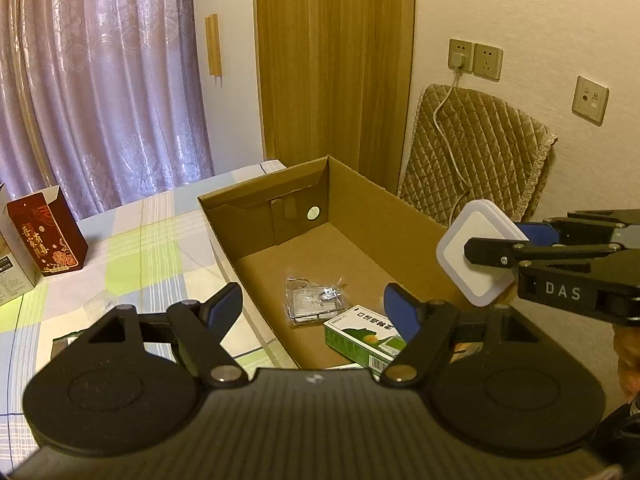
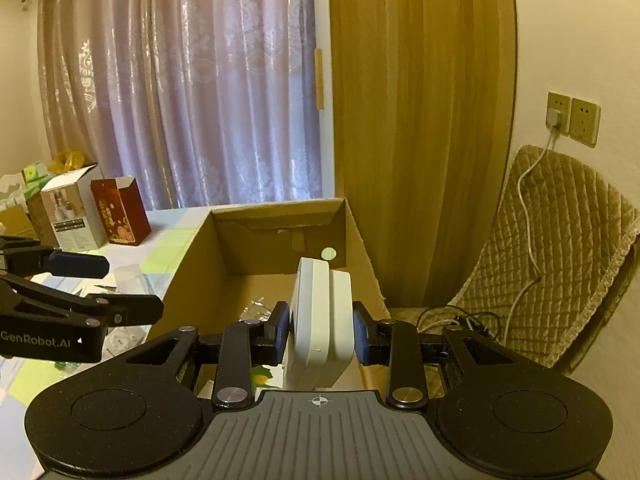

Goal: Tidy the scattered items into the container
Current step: 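Open the right tool to drop the white plug into the box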

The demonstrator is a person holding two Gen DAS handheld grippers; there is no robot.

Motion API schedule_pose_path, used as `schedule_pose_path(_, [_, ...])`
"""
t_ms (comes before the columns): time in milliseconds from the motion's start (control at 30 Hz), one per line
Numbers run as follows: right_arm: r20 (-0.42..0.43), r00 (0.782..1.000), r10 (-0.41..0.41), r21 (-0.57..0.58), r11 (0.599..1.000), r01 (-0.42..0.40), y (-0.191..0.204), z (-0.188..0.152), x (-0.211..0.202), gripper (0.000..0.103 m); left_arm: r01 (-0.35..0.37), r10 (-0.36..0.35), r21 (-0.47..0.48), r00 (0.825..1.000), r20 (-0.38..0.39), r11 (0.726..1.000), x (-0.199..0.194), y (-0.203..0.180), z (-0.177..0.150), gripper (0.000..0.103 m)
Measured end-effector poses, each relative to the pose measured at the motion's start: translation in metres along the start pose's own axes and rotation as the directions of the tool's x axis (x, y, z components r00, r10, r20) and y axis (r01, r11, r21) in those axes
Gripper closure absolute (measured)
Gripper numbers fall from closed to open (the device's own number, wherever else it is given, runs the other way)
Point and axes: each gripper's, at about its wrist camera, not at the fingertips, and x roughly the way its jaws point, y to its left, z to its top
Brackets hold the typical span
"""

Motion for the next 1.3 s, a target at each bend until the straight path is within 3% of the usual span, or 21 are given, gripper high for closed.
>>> schedule_pose_path(1000, [-0.020,0.998,0.066,-0.041,0.997,-0.067,0.017,0.011,0.026,0.068,-0.017,0.016,-0.044,1.000,-0.021,0.999,-0.005,0.017,-0.009,0.029])
schedule_pose_path(1300, [-0.016,0.999,0.052,-0.031,0.998,-0.053,0.011,0.011,0.026,0.067,-0.021,0.020,-0.054,1.000,-0.018,0.998,-0.009,0.021,-0.010,0.029])
